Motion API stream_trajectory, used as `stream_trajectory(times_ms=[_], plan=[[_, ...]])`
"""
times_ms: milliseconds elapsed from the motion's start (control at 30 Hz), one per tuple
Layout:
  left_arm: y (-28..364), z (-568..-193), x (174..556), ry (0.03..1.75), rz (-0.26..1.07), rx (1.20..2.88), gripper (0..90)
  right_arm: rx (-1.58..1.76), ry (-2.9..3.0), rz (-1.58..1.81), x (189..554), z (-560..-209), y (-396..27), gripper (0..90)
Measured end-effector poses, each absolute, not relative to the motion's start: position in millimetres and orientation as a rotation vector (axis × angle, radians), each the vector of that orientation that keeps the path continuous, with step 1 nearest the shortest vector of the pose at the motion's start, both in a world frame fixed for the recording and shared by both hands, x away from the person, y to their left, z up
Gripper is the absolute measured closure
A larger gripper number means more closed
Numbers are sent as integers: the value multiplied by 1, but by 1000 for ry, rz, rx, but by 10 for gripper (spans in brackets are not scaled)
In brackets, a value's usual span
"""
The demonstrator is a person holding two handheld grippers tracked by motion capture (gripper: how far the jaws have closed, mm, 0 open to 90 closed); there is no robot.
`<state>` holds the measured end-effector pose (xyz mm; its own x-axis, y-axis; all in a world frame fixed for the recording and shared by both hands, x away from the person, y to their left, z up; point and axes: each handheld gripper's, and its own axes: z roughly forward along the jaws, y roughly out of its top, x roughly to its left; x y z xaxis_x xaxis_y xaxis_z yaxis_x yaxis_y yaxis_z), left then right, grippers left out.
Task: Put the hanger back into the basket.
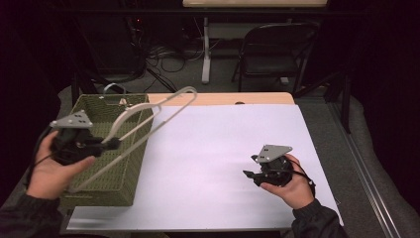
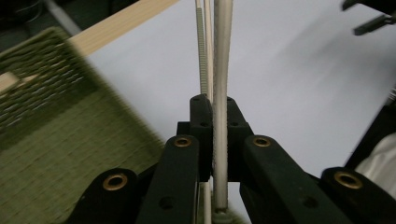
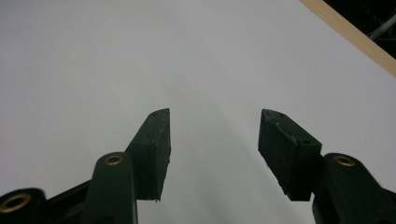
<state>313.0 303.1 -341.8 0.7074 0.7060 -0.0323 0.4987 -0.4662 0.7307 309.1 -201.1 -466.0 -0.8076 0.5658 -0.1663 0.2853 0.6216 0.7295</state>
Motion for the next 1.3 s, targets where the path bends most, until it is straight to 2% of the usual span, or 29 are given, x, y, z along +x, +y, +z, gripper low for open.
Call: stream_trajectory(times_ms=[33,467,700,1000,1300], plan=[[322,-342,320,938,379,2142,871,694,2475,1001,311,-470,-202,437],[416,-376,350,1042,417,2129,871,774,2457,1017,317,-483,-209,440],[426,-401,357,1066,388,2141,871,798,2488,979,319,-487,-210,444],[437,-414,359,1117,373,2102,871,816,2484,989,319,-490,-213,448],[437,-447,367,1201,308,2165,871,830,2478,1004,321,-494,-214,447]])
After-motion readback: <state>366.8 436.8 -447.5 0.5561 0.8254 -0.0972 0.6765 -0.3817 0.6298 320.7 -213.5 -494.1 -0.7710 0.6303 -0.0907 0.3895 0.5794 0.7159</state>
